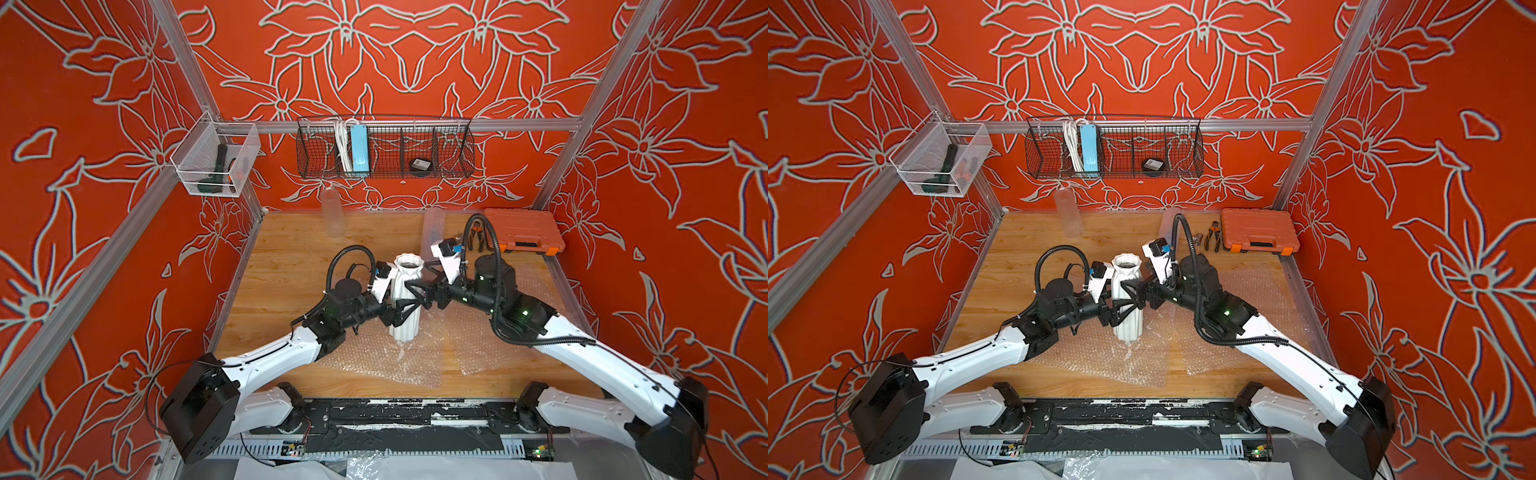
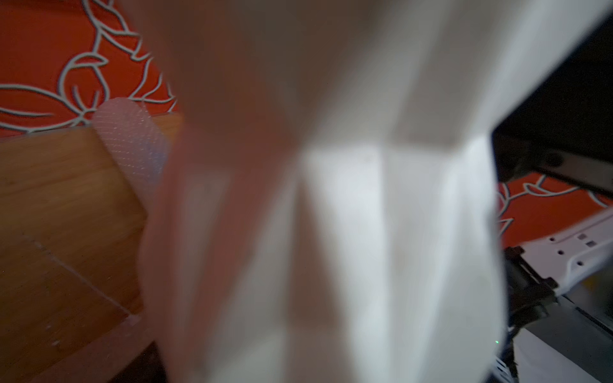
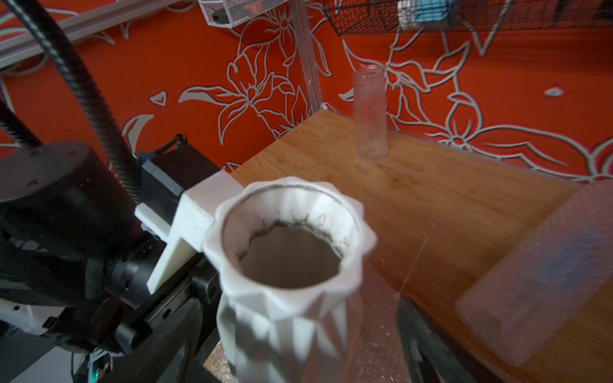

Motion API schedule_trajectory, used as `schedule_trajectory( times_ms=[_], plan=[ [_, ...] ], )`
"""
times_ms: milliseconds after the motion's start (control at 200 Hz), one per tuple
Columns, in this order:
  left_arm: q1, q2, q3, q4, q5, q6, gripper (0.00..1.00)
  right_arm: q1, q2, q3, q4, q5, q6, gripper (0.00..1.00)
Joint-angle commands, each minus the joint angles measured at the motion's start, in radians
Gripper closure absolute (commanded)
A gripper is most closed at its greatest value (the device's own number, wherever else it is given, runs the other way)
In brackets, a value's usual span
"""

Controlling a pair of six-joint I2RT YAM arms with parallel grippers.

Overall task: Unwrap the vase from the bubble wrap
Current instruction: Place the vase at the center of the board.

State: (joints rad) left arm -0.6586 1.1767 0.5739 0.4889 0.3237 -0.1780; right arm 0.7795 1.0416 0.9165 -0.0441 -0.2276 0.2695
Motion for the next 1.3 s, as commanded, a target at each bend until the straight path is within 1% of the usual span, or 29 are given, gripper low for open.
schedule_trajectory(
  times_ms=[0,160,385,490,621,756,906,1031,1166,1296],
  plan=[
    [0.018,-0.060,0.031,0.052,-0.132,0.062,0.29,0.000,-0.042,-0.026,-0.050,0.144,-0.024,0.05],
    [0.062,-0.066,0.070,0.006,-0.218,0.116,0.29,0.000,-0.082,-0.052,-0.082,0.198,-0.026,0.05],
    [0.138,-0.078,0.120,0.016,-0.311,0.185,0.28,-0.001,-0.133,-0.107,-0.101,0.231,-0.006,0.05],
    [0.182,-0.075,0.141,0.028,-0.334,0.222,0.28,-0.002,-0.155,-0.137,-0.116,0.242,0.006,0.05],
    [0.261,-0.063,0.169,0.038,-0.324,0.236,0.27,-0.001,-0.181,-0.168,-0.141,0.254,0.018,0.05],
    [0.345,-0.042,0.186,0.089,-0.306,0.239,0.27,-0.002,-0.201,-0.191,-0.159,0.261,0.030,0.05],
    [0.437,0.007,0.206,0.145,-0.280,0.280,0.27,-0.002,-0.216,-0.205,-0.182,0.269,0.041,0.05],
    [0.527,0.066,0.206,0.225,-0.227,0.254,0.27,-0.002,-0.223,-0.213,-0.192,0.269,0.049,0.05],
    [0.586,0.136,0.220,0.297,-0.235,0.261,0.27,-0.002,-0.227,-0.215,-0.212,0.278,0.050,0.05],
    [0.647,0.219,0.253,0.360,-0.212,0.234,0.27,-0.002,-0.226,-0.220,-0.224,0.288,0.051,0.05]
  ],
)
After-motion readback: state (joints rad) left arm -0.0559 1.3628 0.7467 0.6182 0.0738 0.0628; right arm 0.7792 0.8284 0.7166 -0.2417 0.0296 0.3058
